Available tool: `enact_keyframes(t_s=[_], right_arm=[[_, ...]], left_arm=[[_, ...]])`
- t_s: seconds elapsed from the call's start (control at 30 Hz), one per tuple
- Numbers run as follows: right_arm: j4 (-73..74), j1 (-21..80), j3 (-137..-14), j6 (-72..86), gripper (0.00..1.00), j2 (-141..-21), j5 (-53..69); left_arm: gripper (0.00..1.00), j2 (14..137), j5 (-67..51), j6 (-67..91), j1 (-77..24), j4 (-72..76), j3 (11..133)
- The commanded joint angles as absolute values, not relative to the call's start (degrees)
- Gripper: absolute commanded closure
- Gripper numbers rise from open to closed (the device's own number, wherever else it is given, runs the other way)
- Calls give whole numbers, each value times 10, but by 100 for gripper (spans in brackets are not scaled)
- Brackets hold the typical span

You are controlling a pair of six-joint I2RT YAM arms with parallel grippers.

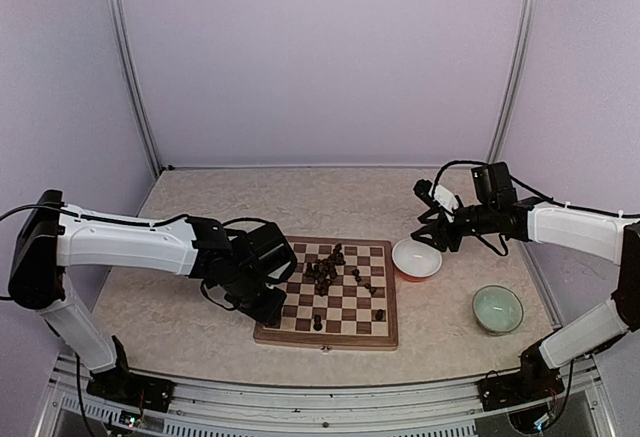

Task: Set up the chess pieces on the board
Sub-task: Place the rook at h8, then pick up the pawn from the chessboard.

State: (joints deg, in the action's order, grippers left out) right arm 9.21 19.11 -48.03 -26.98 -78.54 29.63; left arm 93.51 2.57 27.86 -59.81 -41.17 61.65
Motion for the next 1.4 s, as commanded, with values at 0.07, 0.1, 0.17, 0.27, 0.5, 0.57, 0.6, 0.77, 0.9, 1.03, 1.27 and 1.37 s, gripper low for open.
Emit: enact_keyframes(t_s=[0.07,0.1,0.17,0.27,0.5,0.57,0.6,0.77,0.9,1.03,1.27,1.37], right_arm=[[98,190,-487,-271,50,-786,304],[98,190,-487,-271,50,-785,304],[97,190,-487,-272,50,-786,304],[99,190,-488,-272,50,-788,303],[98,191,-486,-274,50,-781,298],[98,190,-486,-275,50,-780,296],[98,190,-486,-275,50,-780,296],[99,190,-485,-279,50,-775,294],[99,190,-484,-281,50,-771,292],[99,190,-483,-283,50,-769,291],[99,190,-483,-286,50,-771,290],[101,190,-484,-285,50,-775,290]], left_arm=[[58,937,46,271,-605,-437,661],[57,934,56,269,-606,-443,674],[54,924,80,262,-606,-440,702],[52,922,93,247,-593,-410,732],[57,1012,112,233,-557,-391,802],[57,1033,92,222,-553,-376,817],[57,1048,86,219,-552,-373,825],[57,1103,93,214,-545,-380,861],[60,1131,92,214,-531,-386,883],[63,1147,84,211,-517,-383,887],[67,1171,65,202,-507,-372,895],[67,1180,57,199,-505,-368,901]])
